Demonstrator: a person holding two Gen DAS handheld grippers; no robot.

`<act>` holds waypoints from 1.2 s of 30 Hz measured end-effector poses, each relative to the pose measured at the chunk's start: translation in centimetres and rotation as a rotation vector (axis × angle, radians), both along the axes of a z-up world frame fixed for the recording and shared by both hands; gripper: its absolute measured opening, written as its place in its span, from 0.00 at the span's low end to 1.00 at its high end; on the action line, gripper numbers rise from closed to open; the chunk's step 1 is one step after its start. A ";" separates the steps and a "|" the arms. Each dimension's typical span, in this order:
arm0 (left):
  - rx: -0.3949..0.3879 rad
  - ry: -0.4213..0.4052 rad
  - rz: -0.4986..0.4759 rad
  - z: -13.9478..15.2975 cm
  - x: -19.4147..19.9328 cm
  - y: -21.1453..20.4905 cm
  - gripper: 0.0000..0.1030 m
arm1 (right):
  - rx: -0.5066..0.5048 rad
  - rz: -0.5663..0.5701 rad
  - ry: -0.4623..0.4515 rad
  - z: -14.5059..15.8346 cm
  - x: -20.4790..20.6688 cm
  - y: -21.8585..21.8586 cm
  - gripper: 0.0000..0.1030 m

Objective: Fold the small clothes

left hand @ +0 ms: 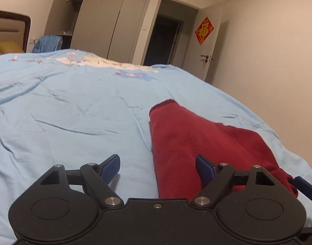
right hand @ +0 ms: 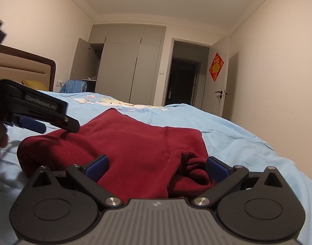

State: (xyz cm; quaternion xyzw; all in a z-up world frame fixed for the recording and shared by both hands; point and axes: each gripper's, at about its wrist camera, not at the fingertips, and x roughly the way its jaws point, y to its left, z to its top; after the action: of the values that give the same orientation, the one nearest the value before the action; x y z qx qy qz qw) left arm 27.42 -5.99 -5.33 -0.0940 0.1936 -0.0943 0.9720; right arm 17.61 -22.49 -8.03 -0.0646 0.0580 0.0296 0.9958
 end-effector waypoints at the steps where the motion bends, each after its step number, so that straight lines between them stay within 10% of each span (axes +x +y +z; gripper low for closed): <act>1: 0.003 -0.004 -0.005 0.1 -0.5 0.0 0.80 | 0.000 0.000 0.000 0.0 0.0 0.0 1.00; 12: -0.061 0.056 -0.008 -1.4 -2.5 1.2 0.86 | 0.004 0.002 0.005 0.1 -0.1 0.1 1.00; 27: 0.123 -0.104 0.046 -2.7 -4.6 -1.3 0.86 | 0.006 -0.005 0.008 0.1 -0.2 0.0 1.00; 36: 0.013 -0.131 -0.097 -1.4 -5.8 -0.8 0.82 | 0.044 -0.013 0.006 0.4 -0.6 -0.5 1.00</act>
State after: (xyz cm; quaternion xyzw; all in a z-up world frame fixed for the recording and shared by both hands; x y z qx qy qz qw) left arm 21.67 -6.75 -6.74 -0.0717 0.1346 -0.1459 0.9775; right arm 17.01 -22.97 -7.66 -0.0423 0.0605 0.0248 0.9970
